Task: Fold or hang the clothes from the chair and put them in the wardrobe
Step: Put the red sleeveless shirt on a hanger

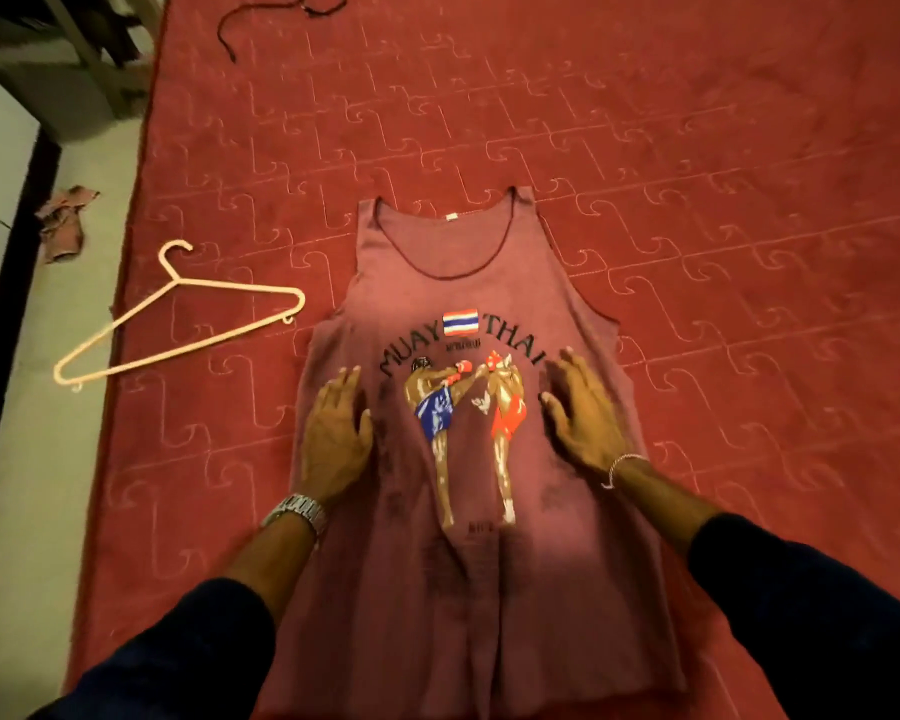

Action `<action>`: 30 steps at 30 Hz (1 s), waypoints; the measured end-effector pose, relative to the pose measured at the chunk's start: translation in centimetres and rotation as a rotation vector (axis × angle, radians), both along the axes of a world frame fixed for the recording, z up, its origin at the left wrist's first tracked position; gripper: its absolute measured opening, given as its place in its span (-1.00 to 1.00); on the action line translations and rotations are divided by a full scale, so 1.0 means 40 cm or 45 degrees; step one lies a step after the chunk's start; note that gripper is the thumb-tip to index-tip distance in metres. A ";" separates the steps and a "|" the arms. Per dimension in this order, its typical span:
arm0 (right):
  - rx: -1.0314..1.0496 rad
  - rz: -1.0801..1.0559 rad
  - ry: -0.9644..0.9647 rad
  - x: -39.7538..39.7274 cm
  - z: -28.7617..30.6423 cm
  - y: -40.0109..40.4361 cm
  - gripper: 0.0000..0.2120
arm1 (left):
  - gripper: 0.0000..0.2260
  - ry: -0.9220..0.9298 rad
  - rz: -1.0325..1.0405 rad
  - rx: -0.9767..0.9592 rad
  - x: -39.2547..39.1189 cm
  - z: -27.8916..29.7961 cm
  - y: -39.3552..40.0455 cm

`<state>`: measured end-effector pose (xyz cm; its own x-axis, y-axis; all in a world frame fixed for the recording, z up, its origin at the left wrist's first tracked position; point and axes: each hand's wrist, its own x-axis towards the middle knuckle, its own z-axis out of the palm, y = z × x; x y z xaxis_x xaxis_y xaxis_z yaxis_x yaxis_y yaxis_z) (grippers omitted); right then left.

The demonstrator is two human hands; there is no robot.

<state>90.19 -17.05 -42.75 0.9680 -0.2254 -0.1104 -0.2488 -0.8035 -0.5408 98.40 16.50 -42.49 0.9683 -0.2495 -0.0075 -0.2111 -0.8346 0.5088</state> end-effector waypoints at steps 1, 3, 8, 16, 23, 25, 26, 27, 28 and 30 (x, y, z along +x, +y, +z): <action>0.004 0.007 0.054 -0.049 0.000 0.017 -0.49 | -0.46 0.054 -0.004 0.026 -0.049 0.000 0.007; -0.022 0.031 0.131 -0.149 0.004 0.053 -0.48 | -0.48 0.137 -0.020 0.073 -0.157 0.000 0.023; -0.132 0.034 0.282 -0.370 0.015 0.131 -0.47 | -0.52 0.240 0.036 0.186 -0.395 0.011 0.067; -0.064 -0.513 0.478 -0.656 0.083 0.135 -0.51 | -0.62 0.322 0.389 0.274 -0.664 0.039 0.222; 0.316 -0.943 0.523 -0.695 0.075 0.123 -0.67 | -0.69 0.460 0.738 0.064 -0.657 0.052 0.259; 0.370 -1.025 0.505 -0.699 0.077 0.125 -0.71 | -0.74 0.554 0.827 0.001 -0.641 0.055 0.273; 0.411 -1.066 0.489 -0.702 0.074 0.117 -0.73 | -0.78 0.576 0.830 -0.026 -0.639 0.054 0.283; 0.442 -1.090 0.479 -0.708 0.074 0.111 -0.76 | -0.81 0.578 0.820 -0.056 -0.642 0.055 0.298; 0.496 -1.109 0.464 -0.713 0.076 0.104 -0.76 | -0.83 0.570 0.813 -0.098 -0.646 0.057 0.312; 0.685 -1.165 0.396 -0.726 0.076 0.082 -0.75 | -0.85 0.560 0.828 -0.219 -0.655 0.065 0.338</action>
<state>61.16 -13.75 -39.72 0.3733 -0.6915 -0.6184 -0.8146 0.0746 -0.5752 72.20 30.01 -39.90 0.8374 0.3309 -0.4351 0.5400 -0.6238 0.5650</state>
